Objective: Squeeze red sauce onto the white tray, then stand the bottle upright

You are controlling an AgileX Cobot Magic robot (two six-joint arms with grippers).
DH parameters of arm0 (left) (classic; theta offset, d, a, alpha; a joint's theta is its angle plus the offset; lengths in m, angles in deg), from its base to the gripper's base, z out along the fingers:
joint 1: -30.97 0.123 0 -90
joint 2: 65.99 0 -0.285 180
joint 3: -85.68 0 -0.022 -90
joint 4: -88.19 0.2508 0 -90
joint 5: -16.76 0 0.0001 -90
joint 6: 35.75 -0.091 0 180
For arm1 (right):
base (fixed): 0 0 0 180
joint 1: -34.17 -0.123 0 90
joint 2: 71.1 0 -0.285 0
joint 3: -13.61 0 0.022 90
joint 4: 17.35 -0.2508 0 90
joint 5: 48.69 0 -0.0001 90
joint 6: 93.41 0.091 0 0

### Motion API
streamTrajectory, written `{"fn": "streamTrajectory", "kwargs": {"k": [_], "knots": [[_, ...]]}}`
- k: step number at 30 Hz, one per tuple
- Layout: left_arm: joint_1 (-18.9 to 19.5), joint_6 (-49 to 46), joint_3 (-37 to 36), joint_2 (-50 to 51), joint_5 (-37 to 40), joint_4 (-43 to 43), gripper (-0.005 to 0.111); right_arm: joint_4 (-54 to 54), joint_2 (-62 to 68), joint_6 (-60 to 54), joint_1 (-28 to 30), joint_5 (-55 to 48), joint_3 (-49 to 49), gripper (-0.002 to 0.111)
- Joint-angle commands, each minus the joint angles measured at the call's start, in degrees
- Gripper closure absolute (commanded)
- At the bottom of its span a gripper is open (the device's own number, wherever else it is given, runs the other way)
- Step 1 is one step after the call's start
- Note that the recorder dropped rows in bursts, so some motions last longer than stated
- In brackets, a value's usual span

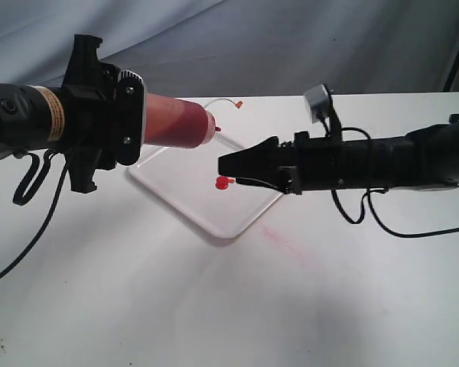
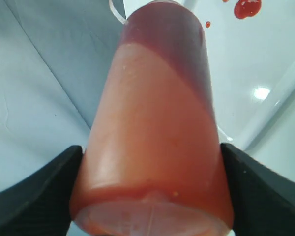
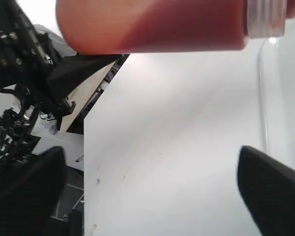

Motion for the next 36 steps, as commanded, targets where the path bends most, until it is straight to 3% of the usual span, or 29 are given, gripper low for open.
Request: {"fn": "streamTrajectory", "kwargs": {"k": [1, 6, 14, 17, 22, 28, 32, 36], "knots": [[-0.35, 1.50, 0.39, -1.17, -2.29, -0.53, 0.107, -0.71, 3.11, 5.63, -3.52, -0.70, -4.26, 0.003], [-0.35, 1.38, 0.39, -1.17, -2.43, -0.53, 0.107, -0.71, 3.87, 7.05, -8.03, -0.70, -8.34, 0.003], [-0.35, 1.23, 0.39, -1.17, -2.43, -0.20, 0.107, -0.71, 3.73, 13.52, -8.43, -0.70, -11.20, 0.003], [-0.35, 1.23, 0.39, -1.17, -2.69, -0.20, 0.107, -0.71, 3.73, 15.33, -9.17, 5.44, -11.20, 0.003], [-0.35, 1.23, 0.39, -1.17, -2.69, -0.20, 0.107, -0.71, 3.62, 8.38, -9.17, 5.34, -11.20, 0.003], [-0.35, 1.23, 0.50, -1.17, -2.68, -0.20, 0.107, 5.32, 2.92, -10.66, -8.95, 3.24, -11.20, 0.003], [-0.35, 0.95, 0.51, -1.17, -2.68, -0.02, 0.107, 15.50, -2.08, -11.68, -7.55, 10.27, -11.20, 0.003], [-0.35, 0.95, 0.51, -1.17, -2.68, -0.02, 0.107, 18.56, -7.16, -13.69, -7.37, 20.09, -11.20, 0.003]]}}
